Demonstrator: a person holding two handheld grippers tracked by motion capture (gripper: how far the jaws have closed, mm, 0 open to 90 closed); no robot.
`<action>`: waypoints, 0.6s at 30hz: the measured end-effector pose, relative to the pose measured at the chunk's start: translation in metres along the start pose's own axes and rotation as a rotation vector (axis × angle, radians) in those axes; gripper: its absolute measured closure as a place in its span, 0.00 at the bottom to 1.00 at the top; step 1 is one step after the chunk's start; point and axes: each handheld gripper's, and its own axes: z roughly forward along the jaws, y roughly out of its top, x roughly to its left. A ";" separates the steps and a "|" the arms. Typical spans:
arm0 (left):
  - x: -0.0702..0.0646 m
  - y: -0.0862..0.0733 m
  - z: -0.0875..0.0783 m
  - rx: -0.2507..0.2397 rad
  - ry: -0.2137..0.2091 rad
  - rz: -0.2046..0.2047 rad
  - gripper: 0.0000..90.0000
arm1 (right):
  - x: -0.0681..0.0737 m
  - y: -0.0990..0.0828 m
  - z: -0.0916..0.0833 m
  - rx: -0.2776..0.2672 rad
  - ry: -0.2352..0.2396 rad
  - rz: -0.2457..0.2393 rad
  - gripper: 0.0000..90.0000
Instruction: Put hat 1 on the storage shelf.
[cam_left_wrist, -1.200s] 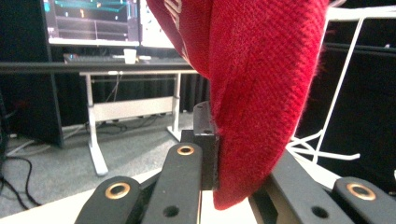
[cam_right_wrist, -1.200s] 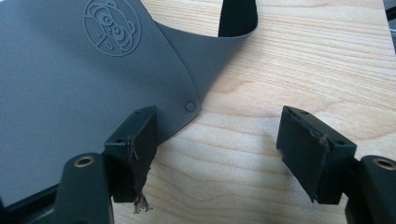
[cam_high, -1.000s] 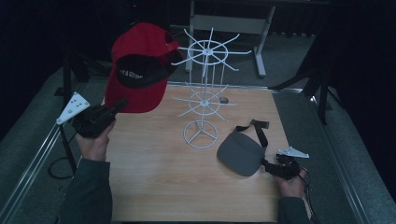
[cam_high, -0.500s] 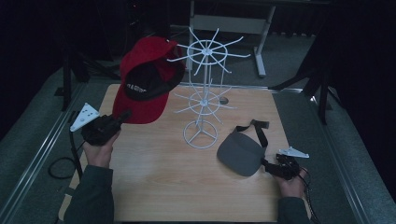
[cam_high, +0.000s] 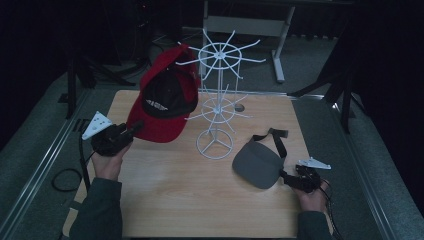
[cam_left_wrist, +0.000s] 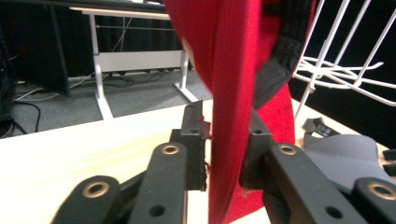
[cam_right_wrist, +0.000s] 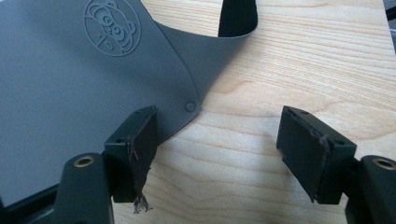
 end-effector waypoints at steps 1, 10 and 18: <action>0.000 0.000 0.000 0.003 0.004 0.003 0.81 | 0.000 0.000 0.000 0.000 0.000 0.001 0.32; -0.001 -0.001 -0.002 0.017 0.024 0.028 0.66 | 0.000 0.000 0.000 0.000 0.001 0.000 0.32; -0.003 -0.004 -0.003 0.028 0.035 0.053 0.61 | 0.000 0.000 0.000 0.000 0.001 0.000 0.32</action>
